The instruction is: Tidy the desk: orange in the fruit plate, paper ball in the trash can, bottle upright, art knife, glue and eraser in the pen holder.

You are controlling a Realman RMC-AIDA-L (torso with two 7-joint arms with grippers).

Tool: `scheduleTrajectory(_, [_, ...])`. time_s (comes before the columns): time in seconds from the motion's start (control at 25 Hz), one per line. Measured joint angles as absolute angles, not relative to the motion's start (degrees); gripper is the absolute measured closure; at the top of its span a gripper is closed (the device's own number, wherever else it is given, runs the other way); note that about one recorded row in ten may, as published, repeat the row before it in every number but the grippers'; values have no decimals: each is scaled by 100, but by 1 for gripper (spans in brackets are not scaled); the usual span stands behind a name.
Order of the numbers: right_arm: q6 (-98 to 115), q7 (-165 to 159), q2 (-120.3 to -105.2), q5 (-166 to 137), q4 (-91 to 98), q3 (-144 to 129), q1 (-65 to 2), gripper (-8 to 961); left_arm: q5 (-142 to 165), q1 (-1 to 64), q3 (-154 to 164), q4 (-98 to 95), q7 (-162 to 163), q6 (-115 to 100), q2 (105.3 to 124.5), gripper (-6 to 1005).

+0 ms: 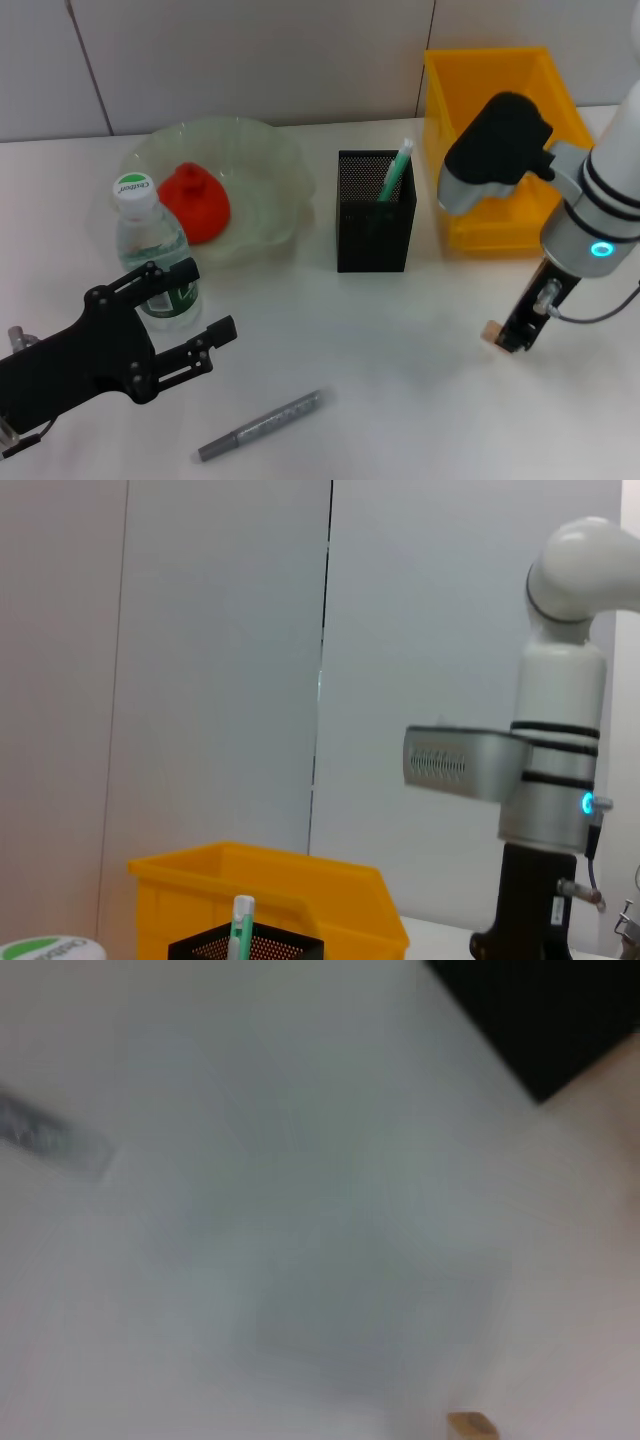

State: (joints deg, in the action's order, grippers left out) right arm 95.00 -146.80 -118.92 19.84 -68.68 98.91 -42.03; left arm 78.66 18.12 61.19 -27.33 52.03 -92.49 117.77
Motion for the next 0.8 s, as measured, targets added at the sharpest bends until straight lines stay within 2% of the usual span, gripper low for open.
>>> scheduleTrajectory(0.44, [9624,-14905,-11898,2714,-8630,10046,-4074,821,7866,1882,6117,-2736,5204,-9257,11785,218])
scheduleTrajectory(0.8, [8955,-14708,-11900,3396,-9265,10483,-3828,821,7861,1902,6117,-2751,5204,-9264,11786,218])
